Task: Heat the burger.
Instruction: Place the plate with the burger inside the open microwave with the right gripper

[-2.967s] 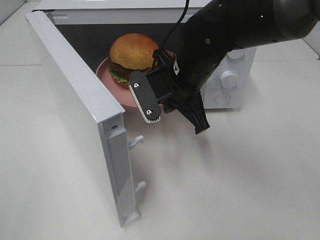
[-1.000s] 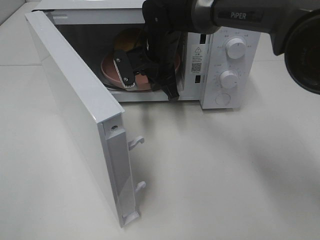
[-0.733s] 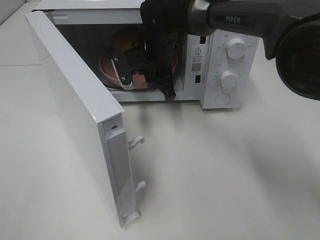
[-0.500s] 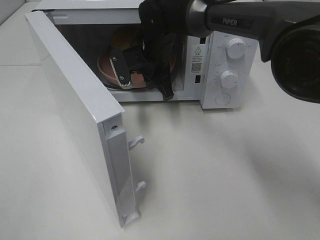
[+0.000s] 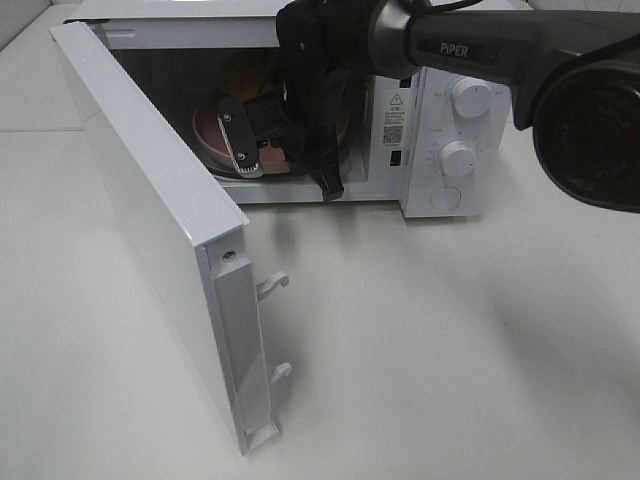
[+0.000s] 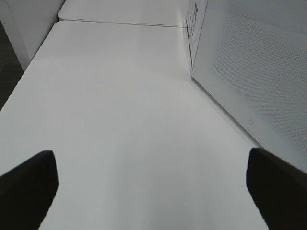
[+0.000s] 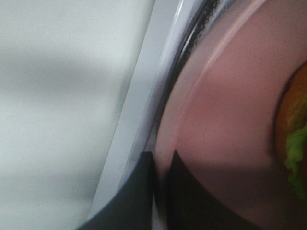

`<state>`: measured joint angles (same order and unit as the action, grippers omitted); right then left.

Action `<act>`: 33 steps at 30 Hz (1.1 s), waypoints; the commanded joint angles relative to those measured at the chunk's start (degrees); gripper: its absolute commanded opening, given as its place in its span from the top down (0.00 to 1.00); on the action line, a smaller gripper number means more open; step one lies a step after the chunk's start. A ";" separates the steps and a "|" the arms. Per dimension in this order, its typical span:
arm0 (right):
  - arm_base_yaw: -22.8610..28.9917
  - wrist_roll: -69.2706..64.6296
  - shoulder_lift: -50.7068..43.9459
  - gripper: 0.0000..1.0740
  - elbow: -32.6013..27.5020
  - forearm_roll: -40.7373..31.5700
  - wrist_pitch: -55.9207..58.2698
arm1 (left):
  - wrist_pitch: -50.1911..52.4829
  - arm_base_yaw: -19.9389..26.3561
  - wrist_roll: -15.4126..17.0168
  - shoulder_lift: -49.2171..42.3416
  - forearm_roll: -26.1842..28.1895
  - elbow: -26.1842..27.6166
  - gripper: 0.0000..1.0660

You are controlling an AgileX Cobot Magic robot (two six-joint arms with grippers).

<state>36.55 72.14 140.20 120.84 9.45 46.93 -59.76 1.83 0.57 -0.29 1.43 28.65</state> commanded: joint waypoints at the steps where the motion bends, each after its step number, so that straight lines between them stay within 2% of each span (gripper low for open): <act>1: -0.11 0.00 0.06 1.00 0.86 0.46 -3.09 | 0.46 0.17 0.11 -0.92 0.34 -0.11 0.04; 30: 0.11 2.98 -0.11 1.00 2.18 -5.90 -4.64 | 0.46 0.17 0.11 -0.92 0.34 -0.11 0.04; 32: 0.11 2.92 -0.11 0.92 2.18 -6.13 -4.58 | 0.46 0.17 0.11 -0.92 0.34 -0.11 0.04; 33: 0.11 2.92 -0.11 0.92 2.18 -6.13 -4.58 | 0.46 0.17 0.11 -0.92 0.34 -0.11 0.04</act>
<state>36.55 74.71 140.83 122.15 3.44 44.40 -59.76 1.83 0.57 -0.29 1.43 28.65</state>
